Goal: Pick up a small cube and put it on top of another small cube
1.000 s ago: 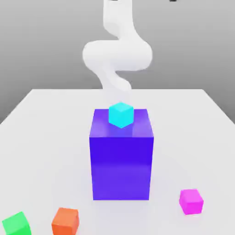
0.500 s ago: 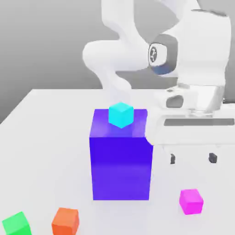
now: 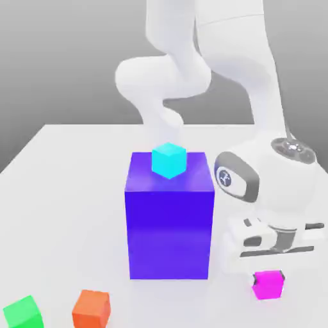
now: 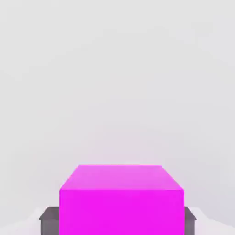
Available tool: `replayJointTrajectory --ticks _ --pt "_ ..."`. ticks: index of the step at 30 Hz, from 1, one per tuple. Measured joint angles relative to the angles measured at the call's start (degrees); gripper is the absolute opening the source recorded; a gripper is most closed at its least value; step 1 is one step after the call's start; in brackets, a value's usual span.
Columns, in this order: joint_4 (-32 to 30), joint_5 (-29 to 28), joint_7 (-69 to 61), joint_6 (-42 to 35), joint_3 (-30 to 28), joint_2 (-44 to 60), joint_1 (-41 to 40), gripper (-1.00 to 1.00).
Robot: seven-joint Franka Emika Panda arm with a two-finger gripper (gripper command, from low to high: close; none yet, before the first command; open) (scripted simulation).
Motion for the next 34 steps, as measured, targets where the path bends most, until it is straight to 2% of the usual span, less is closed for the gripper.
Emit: replayJointTrajectory --ticks 2,7,20,24,25,31,34 --pt "0.0 -0.02 0.05 0.04 -0.07 0.05 0.08 -1.0" --pt "-2.02 6.35 -4.75 -6.86 5.31 -8.93 -4.19 -1.0" --pt "9.25 16.9 -8.35 -17.45 -10.16 -8.81 -25.28 -1.0" --pt "14.21 20.05 -9.12 -16.31 -14.24 -2.87 -31.5 -1.0" --pt "15.71 20.82 -9.22 -15.12 -14.76 -0.18 -33.02 1.0" --pt "16.47 21.23 -9.31 -14.55 -15.04 1.17 -33.76 1.0" --pt "16.87 20.87 -8.88 -18.18 -15.82 -2.05 -34.01 1.0"
